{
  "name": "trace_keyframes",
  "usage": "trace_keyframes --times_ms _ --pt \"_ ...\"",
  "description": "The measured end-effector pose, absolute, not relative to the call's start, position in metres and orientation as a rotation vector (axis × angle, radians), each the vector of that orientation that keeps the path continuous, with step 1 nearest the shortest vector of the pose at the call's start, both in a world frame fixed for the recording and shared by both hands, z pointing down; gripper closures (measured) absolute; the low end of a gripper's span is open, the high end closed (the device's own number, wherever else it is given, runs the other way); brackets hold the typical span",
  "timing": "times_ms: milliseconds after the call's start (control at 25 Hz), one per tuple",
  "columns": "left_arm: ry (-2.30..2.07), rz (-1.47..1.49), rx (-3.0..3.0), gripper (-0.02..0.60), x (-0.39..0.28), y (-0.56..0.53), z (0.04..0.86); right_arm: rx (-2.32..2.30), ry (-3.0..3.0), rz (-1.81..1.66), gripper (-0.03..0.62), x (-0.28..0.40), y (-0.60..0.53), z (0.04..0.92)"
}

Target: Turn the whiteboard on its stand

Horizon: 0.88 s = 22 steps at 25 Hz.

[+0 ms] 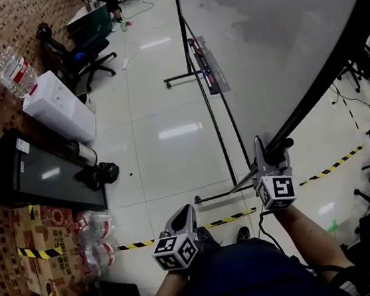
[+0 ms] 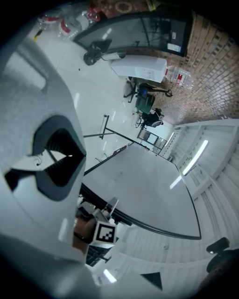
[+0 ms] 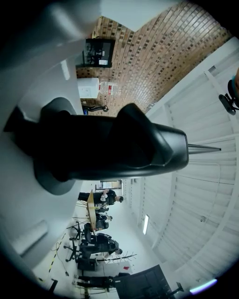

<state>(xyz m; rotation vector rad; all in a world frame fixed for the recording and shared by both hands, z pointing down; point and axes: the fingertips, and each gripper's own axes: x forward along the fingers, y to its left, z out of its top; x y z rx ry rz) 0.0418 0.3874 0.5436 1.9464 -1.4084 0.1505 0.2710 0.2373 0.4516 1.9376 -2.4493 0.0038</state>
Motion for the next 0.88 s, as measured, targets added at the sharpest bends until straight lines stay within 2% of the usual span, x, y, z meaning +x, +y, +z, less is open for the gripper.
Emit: trace_keyframes --times_ms 280,560,720,880 --pt "-1.431 0.223 2.047 0.575 0.101 0.407 0.521 1.871 -2.518 -0.011 0.476 0.265 0.255 0.458" --pt "-1.492 0.247 1.915 0.575 0.100 0.441 0.542 1.844 -2.489 0.013 0.477 0.257 0.276 0.448" --pt "-1.494 0.225 1.931 0.575 0.102 0.436 0.541 1.815 -2.488 0.168 0.469 0.262 0.284 0.453" --pt "-1.483 0.185 2.006 0.575 0.107 0.422 0.529 1.704 -2.414 0.230 0.410 0.284 0.315 0.476"
